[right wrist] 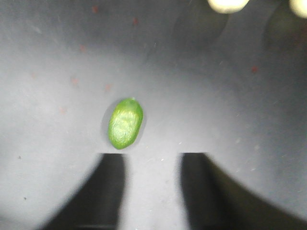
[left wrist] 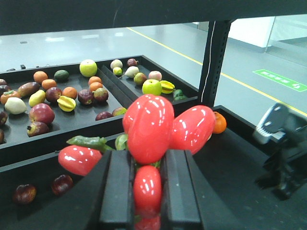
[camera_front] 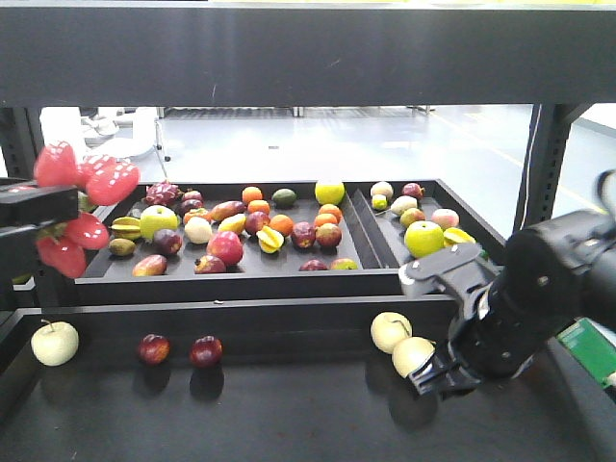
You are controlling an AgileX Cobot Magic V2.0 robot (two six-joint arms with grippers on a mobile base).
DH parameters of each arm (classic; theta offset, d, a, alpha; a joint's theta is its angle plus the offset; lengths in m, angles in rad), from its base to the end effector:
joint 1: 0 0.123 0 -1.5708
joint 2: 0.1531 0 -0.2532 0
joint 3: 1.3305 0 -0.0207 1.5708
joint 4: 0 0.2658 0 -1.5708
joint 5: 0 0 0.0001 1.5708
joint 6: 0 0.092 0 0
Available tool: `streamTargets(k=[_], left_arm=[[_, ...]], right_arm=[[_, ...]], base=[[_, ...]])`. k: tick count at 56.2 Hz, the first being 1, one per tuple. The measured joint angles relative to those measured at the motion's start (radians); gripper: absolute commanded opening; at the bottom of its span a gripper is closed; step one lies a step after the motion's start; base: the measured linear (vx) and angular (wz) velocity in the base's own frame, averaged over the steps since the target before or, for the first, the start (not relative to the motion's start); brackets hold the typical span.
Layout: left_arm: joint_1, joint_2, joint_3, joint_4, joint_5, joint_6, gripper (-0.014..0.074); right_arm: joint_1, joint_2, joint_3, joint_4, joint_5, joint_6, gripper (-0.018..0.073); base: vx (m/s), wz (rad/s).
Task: Pick snacks and fruit into basket
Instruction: 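Lower the open right gripper over the green lime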
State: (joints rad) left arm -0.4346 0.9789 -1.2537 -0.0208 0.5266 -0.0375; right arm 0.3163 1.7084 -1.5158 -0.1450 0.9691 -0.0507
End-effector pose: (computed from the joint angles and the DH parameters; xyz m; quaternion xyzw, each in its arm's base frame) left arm 0.2031 -0.0954 0.4505 0.1471 0.7485 -0.1607 0.6263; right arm 0.3673 0.1087 0.2780 -0.2011 0.9460 -0.0349 0.2518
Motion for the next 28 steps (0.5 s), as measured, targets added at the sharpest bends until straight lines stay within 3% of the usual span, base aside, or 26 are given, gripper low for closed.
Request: streamTargets(k=[9,28], left_arm=[[0.000,-0.018,0.000,-0.001,0.017,0.000,-0.0007],[0.000,-0.032,0.000,-0.042,0.014,0.000,-0.0007]], right_arm=[[0.000,0.074,0.000,0.000,-0.029,0.051,0.0729],[0.000,0.215,0.000,0.033,-0.043,0.130,0.0715]], base=[[0.00,0.00],[0.00,0.00]])
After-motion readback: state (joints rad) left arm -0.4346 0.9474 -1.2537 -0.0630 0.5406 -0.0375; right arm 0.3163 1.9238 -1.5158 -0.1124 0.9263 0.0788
